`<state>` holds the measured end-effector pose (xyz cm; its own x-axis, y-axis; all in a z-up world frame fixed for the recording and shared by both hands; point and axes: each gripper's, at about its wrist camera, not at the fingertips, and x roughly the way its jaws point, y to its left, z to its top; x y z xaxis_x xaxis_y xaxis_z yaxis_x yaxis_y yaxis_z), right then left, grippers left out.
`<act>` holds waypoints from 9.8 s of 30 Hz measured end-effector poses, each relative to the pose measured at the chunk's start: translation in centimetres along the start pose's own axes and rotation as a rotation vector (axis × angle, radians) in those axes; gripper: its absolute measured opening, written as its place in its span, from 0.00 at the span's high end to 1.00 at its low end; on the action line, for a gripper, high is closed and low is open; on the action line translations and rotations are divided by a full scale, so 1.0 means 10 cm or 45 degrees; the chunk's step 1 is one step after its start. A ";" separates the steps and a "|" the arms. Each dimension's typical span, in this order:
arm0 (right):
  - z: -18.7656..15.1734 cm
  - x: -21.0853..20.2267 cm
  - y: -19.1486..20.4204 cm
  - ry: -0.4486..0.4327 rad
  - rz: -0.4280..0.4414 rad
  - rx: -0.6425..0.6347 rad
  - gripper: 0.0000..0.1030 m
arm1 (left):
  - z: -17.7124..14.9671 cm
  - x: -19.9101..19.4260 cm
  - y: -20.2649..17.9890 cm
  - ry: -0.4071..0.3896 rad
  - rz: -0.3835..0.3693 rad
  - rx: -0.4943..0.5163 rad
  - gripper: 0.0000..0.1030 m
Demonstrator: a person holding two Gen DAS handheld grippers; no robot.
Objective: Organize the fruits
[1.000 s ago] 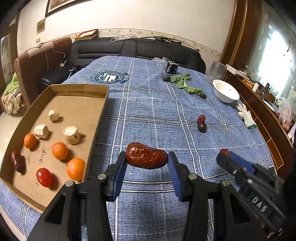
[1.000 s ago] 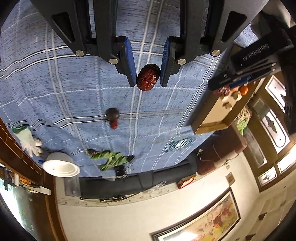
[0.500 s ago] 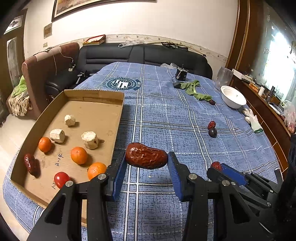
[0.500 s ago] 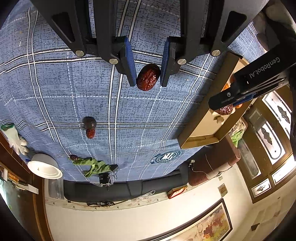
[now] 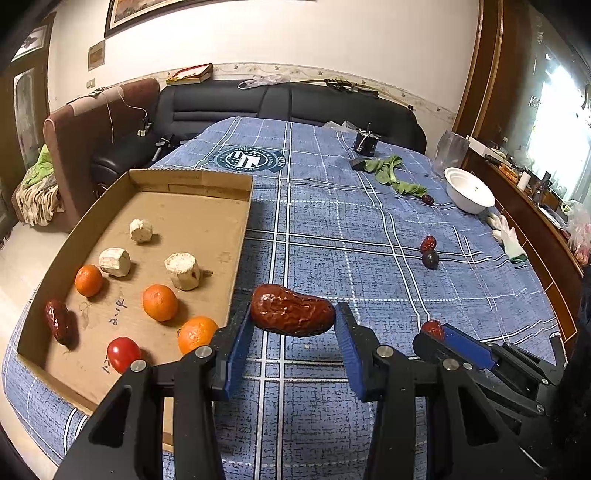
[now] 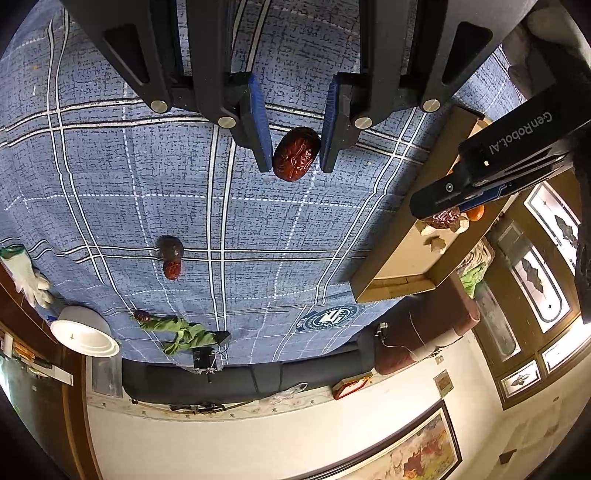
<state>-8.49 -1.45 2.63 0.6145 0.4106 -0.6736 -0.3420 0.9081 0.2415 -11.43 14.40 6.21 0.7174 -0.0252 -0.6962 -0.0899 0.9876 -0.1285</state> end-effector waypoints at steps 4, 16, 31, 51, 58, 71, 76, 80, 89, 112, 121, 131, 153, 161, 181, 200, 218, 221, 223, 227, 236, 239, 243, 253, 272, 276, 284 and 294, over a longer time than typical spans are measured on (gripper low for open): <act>0.02 0.02 0.05 0.001 0.006 -0.017 0.72 | 0.01 0.00 0.07 0.000 -0.001 -0.013 0.58; 0.19 0.09 0.50 -0.002 0.086 -0.159 0.72 | 0.13 -0.23 1.01 -0.072 0.137 -0.236 0.58; 0.33 0.61 1.39 0.041 0.214 -0.429 0.71 | 0.01 -0.13 1.73 -0.019 0.248 -0.372 0.57; 0.49 1.32 1.59 0.144 0.126 -0.502 0.71 | -0.05 0.13 1.73 0.067 0.321 -0.324 0.57; 0.50 1.29 1.59 0.119 0.096 -0.503 0.71 | -0.04 0.10 1.73 0.069 0.331 -0.337 0.53; 0.59 0.72 1.26 -0.001 0.096 -0.328 0.68 | 0.04 -0.21 1.36 -0.034 0.380 -0.207 0.42; 0.50 0.57 1.11 -0.012 0.087 -0.289 0.67 | 0.06 -0.32 1.11 -0.068 0.402 -0.130 0.42; 0.45 0.46 0.95 -0.016 0.077 -0.244 0.67 | 0.07 -0.42 0.92 -0.098 0.398 -0.081 0.42; 0.35 0.23 0.59 -0.042 0.061 -0.158 0.67 | 0.10 -0.51 0.50 -0.127 0.380 0.024 0.41; 0.28 -0.27 -1.31 -0.050 -0.240 0.195 0.67 | 0.06 -0.01 -0.38 0.037 0.075 0.154 0.37; 0.69 0.25 -1.45 0.011 -0.117 0.216 0.67 | 0.02 0.29 -0.67 0.124 0.018 0.202 0.37; 0.90 0.92 -1.13 0.101 -0.168 0.057 0.68 | 0.03 0.42 -0.70 0.155 0.016 0.222 0.37; 0.60 0.19 -1.92 -0.062 -0.133 0.330 0.80 | 0.48 1.45 -1.55 0.244 -0.206 0.333 0.39; 0.59 0.30 -2.01 -0.047 -0.019 0.414 0.80 | 0.54 1.65 -1.77 0.227 -0.309 0.408 0.57; 0.82 0.77 -1.71 0.111 -0.055 0.301 0.74 | 0.40 1.31 -1.37 0.236 -0.326 0.397 0.81; 0.79 0.58 -1.57 -0.031 -0.027 0.224 0.81 | 0.34 1.25 -1.37 0.196 -0.289 0.344 0.82; 0.55 0.29 -1.10 -0.024 0.010 0.151 0.80 | 0.33 0.32 -0.15 0.019 -0.039 0.050 0.81; 0.50 0.21 -0.88 -0.023 0.043 0.112 0.80 | 0.32 0.23 0.03 -0.003 -0.007 0.007 0.81; 0.48 0.18 -0.73 -0.022 0.066 0.083 0.80 | 0.31 0.17 0.12 -0.021 0.018 -0.010 0.81; 0.46 0.15 -0.40 -0.017 0.103 0.007 0.80 | 0.30 0.04 0.32 -0.062 0.072 -0.038 0.81; 0.43 0.20 0.28 0.007 0.190 -0.149 0.80 | 0.27 -0.21 0.86 -0.124 0.137 -0.162 0.81; 0.41 0.23 0.47 0.020 0.213 -0.189 0.80 | 0.24 -0.24 1.01 -0.124 0.161 -0.189 0.81; 0.38 0.29 0.73 0.043 0.238 -0.241 0.80 | 0.17 -0.26 1.16 -0.117 0.216 -0.205 0.81; 0.48 0.60 1.18 0.080 0.247 -0.343 0.79 | 0.15 -0.15 1.38 -0.082 0.284 -0.214 0.81; 0.95 1.54 1.57 0.228 0.205 -0.366 0.79 | 0.19 0.23 1.60 0.015 0.306 -0.216 0.81; 0.94 1.66 1.61 0.266 0.213 -0.368 0.79 | 0.20 0.22 1.62 0.007 0.301 -0.223 0.81; 0.94 1.72 1.64 0.289 0.254 -0.337 0.79 | 0.19 0.14 1.64 -0.013 0.304 -0.243 0.54; 0.94 1.44 1.55 0.229 0.277 -0.300 0.78 | 0.18 -0.08 1.53 -0.058 0.350 -0.222 0.39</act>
<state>1.70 19.34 3.23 0.3818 0.5524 -0.7410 -0.6182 0.7486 0.2396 -12.10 29.79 6.07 0.6796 0.2495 -0.6899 -0.3989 0.9149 -0.0620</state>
